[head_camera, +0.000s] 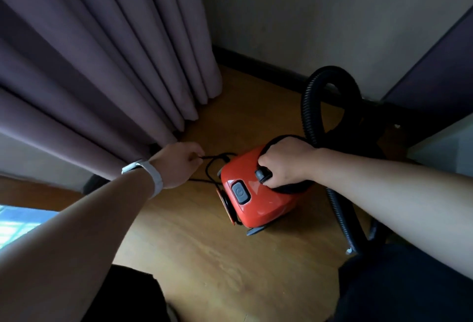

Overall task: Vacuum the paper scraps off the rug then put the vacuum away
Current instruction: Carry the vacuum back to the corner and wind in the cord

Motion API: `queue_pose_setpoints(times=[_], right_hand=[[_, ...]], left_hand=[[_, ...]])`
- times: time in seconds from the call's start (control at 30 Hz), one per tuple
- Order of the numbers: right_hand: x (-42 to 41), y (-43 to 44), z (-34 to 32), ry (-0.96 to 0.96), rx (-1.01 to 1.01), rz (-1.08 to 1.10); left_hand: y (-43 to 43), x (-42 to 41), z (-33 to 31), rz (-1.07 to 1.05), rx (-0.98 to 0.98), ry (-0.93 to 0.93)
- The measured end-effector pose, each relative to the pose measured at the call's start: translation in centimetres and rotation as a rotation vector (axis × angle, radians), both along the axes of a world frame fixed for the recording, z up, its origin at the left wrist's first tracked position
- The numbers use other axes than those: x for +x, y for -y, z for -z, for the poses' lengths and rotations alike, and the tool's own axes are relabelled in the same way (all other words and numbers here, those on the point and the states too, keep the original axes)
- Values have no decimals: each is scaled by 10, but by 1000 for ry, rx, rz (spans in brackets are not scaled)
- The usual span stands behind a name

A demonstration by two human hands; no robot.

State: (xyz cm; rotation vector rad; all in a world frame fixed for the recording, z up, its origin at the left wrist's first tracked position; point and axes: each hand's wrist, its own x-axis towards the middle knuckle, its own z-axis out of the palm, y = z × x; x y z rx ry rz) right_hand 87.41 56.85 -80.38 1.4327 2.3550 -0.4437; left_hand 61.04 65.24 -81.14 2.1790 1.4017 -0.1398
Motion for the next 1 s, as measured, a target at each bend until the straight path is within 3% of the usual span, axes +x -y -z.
queue_pose_setpoints(times=[0.4,0.73,1.0], right_hand=[[34,44,-60,33,87,155],[60,49,-78,-107,227,296],[74,51,-97,-241,276,386]], left_hand=[[-12,3,-6,34,-57,-11],[-7,26,4,145,-53,-95],[0,40,1,195,-166,143]])
